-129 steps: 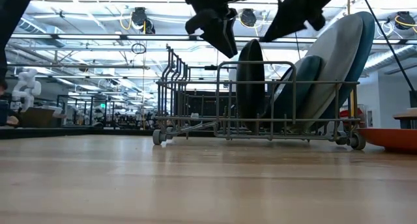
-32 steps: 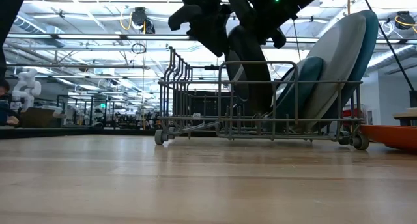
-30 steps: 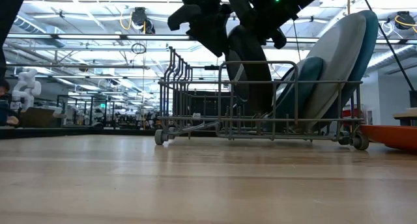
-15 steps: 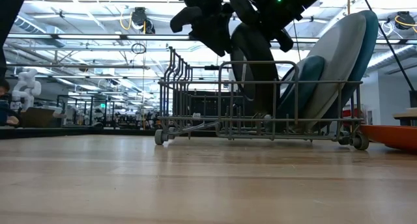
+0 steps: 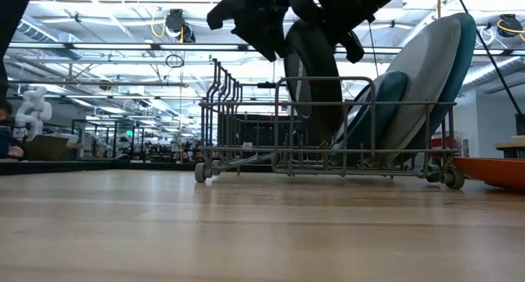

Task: Sort dishes
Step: Put the black plate into the dish rack

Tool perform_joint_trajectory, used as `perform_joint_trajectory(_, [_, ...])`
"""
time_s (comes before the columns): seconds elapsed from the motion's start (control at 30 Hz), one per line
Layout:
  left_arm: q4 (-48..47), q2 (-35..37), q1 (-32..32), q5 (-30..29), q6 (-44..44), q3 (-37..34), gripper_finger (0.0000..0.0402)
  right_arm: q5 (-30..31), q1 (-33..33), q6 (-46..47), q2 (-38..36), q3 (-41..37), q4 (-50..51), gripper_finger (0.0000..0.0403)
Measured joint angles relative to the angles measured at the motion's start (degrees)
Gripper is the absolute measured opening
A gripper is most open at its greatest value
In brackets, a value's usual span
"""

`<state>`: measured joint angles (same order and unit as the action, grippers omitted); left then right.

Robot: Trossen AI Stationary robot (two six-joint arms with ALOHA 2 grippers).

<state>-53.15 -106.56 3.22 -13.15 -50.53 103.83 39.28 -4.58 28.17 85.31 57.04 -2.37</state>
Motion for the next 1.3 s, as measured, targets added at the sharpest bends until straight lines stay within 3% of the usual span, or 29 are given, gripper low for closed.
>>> perform_joint_trajectory(0.63, [-4.5,-0.3,1.8,6.2,-7.4,1.2,0.0154,3.8,-1.4,4.4,4.3,0.2,-3.7,0.0])
perform_joint_trajectory(1.03, [-0.4,-2.9,1.9,7.9,-11.4,1.2,0.0154,11.0,-3.7,9.0,4.6,0.2,4.0,0.0])
perform_joint_trajectory(1.3, [0.8,-3.1,2.4,8.6,-12.0,1.2,0.0154,12.0,-4.2,11.4,4.6,0.3,7.7,0.0])
